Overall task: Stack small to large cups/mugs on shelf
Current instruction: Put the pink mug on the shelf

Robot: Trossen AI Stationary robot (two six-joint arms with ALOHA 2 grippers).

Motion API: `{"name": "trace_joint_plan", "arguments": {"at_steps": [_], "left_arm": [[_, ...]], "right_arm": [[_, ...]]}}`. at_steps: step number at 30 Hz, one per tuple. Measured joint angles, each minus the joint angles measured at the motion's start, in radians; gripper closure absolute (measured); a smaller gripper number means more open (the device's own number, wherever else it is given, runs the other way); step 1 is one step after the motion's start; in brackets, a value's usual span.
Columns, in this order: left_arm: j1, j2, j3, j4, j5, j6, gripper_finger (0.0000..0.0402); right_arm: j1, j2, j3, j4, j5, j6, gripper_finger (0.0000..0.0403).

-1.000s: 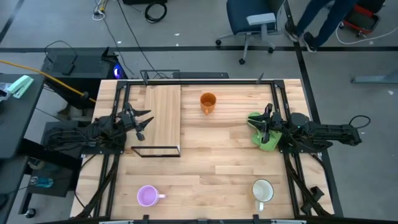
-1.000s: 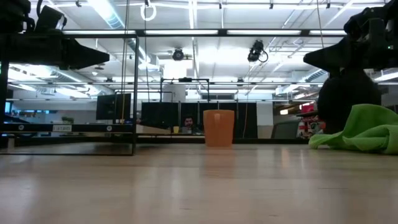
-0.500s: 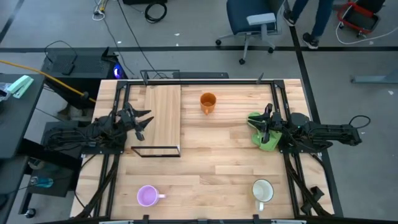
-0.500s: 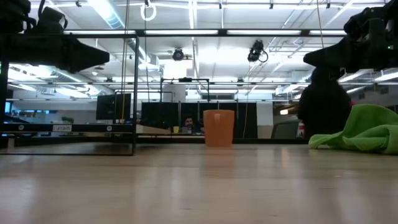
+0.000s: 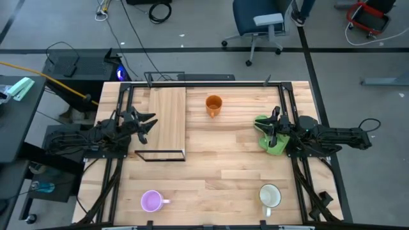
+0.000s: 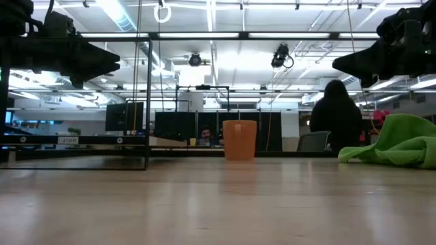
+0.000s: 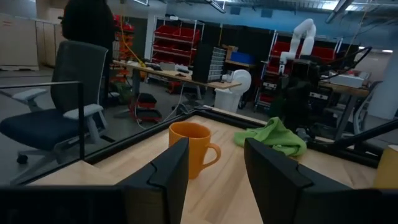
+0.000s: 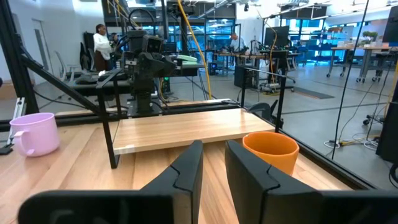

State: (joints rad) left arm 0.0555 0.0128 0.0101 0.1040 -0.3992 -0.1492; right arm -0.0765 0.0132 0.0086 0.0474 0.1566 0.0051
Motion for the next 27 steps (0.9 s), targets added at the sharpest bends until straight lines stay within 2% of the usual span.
{"name": "trace_joint_plan", "arguments": {"at_steps": [4, 7, 11, 14, 19, 27], "left_arm": [[0.0, 0.0, 0.0, 0.004, 0.0, -0.004, 0.0239], [0.0, 0.0, 0.0, 0.032, 0.0, -0.06, 0.0239], [0.0, 0.0, 0.0, 0.158, -0.001, -0.196, 0.0239], [0.0, 0.0, 0.0, 0.291, 0.0, -0.228, 0.0239], [0.0, 0.0, 0.0, 0.397, 0.005, -0.106, 0.0239], [0.0, 0.0, 0.0, 0.331, 0.007, -0.07, 0.0239]], "right_arm": [[0.0, 0.0, 0.0, 0.0, 0.0, 0.0, 0.0326], [0.0, 0.0, 0.0, 0.0, 0.0, 0.0, 0.0326], [0.0, 0.0, 0.0, 0.0, 0.0, 0.0, 0.0326], [0.0, 0.0, 0.0, 0.0, 0.0, 0.008, 0.0326], [0.0, 0.0, 0.0, 0.0, 0.0, 0.095, 0.0326], [0.0, 0.0, 0.0, 0.0, 0.0, 0.189, 0.0326]]}}
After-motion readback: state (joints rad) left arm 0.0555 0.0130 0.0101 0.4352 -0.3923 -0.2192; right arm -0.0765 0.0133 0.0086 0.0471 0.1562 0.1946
